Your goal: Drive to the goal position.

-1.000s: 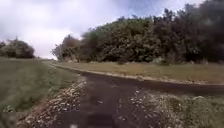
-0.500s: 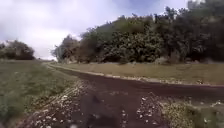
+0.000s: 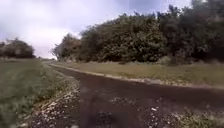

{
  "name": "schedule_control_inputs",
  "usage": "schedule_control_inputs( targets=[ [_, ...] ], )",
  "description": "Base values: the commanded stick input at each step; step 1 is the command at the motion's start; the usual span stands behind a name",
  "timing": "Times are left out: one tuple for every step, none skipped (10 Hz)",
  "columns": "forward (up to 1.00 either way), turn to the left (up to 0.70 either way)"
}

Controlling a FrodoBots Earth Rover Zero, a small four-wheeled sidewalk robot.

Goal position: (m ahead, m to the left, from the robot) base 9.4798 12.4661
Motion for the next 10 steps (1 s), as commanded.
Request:
schedule_control_inputs(
  targets=[
    [0.85, 0.00],
    [0.85, 0.01],
    [0.85, 0.02],
    [0.85, 0.05],
    [0.85, 0.10],
    [0.85, 0.16],
    [0.85, 0.20],
    [0.85, 0.23],
    [0.85, 0.23],
    [0.85, 0.23]
  ],
)
